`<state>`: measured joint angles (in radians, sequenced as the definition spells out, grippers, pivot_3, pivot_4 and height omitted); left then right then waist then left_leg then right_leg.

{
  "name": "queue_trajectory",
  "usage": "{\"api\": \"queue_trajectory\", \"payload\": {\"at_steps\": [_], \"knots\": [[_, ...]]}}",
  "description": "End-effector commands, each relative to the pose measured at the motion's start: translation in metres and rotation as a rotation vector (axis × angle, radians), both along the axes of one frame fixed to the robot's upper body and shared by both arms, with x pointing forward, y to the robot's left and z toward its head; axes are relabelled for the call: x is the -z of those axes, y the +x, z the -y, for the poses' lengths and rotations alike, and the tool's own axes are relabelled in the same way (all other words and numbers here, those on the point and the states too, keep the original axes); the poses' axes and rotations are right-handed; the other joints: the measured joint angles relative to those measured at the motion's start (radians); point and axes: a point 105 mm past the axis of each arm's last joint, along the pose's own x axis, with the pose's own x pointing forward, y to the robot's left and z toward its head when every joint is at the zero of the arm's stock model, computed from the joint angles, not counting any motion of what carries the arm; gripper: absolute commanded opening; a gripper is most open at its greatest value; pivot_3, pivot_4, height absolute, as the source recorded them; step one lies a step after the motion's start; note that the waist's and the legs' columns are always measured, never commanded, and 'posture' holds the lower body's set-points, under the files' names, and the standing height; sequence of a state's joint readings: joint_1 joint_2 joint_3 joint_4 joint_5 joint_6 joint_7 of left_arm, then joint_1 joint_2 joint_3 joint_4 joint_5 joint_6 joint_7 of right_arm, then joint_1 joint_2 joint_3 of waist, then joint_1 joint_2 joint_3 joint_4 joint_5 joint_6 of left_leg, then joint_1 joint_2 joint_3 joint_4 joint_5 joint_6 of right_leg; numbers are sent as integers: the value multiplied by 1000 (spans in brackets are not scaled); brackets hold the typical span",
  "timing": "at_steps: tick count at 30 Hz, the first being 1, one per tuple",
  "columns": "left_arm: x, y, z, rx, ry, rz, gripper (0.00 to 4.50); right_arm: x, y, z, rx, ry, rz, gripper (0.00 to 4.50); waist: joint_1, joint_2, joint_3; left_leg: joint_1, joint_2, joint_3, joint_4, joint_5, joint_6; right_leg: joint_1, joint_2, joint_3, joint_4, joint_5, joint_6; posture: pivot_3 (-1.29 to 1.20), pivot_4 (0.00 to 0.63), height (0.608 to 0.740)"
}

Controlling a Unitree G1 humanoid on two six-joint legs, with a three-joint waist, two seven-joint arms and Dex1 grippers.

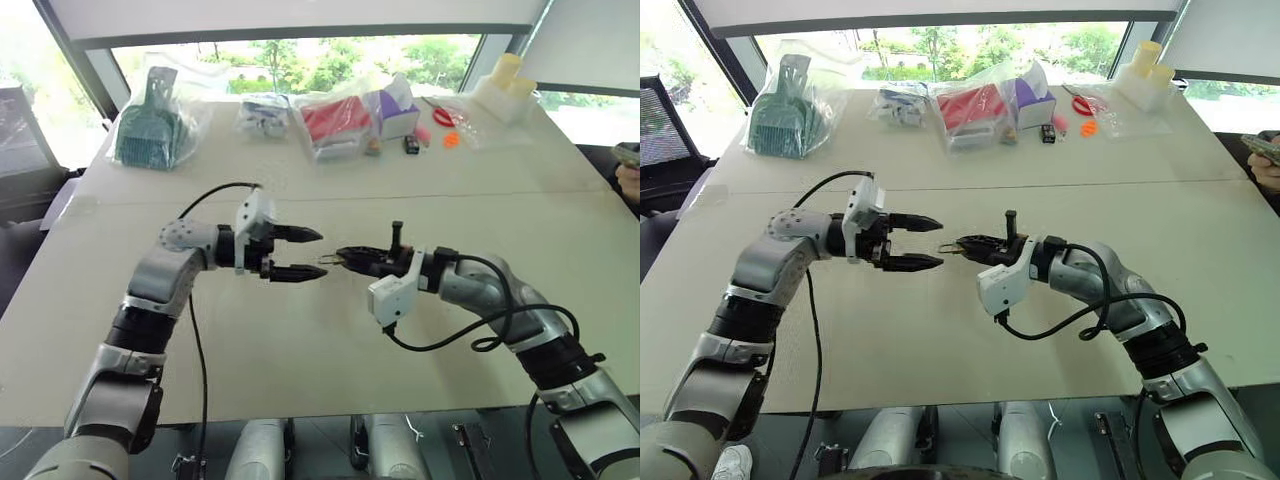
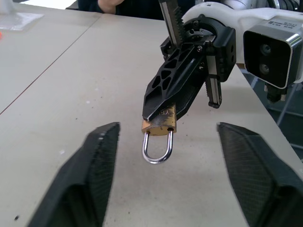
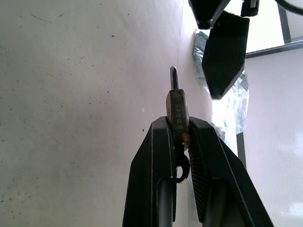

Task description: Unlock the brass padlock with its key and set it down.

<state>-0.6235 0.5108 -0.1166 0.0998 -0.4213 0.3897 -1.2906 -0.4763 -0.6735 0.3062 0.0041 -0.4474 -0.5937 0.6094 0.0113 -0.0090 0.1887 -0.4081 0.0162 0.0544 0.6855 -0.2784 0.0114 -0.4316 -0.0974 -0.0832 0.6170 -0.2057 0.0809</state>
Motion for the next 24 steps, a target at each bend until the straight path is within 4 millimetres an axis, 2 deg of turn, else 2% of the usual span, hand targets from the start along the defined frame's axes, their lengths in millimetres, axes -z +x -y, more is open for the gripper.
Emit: {"api": "queue_trajectory", "payload": {"at_steps": [1,4,17,24], "knots": [[-14,-6,2,15,-55,38,1586,-12,-3,-4,-19,38,33,0,2,0,0,0,0,0,0,0,0,0,0,0,0,0,0,0,150,740],[-13,-6,4,11,-53,44,234,-13,-3,-5,-20,39,33,0,2,0,0,0,0,0,0,0,0,1,0,0,0,0,0,0,150,740],[19,3,10,-22,33,44,234,-15,-1,-3,-14,32,42,0,1,0,0,0,0,0,0,0,0,1,0,0,0,0,0,0,150,740],[37,20,14,-76,64,71,234,-16,-2,-3,-16,29,44,0,1,0,0,0,-1,1,0,0,0,1,0,0,0,0,0,0,150,740]]}}
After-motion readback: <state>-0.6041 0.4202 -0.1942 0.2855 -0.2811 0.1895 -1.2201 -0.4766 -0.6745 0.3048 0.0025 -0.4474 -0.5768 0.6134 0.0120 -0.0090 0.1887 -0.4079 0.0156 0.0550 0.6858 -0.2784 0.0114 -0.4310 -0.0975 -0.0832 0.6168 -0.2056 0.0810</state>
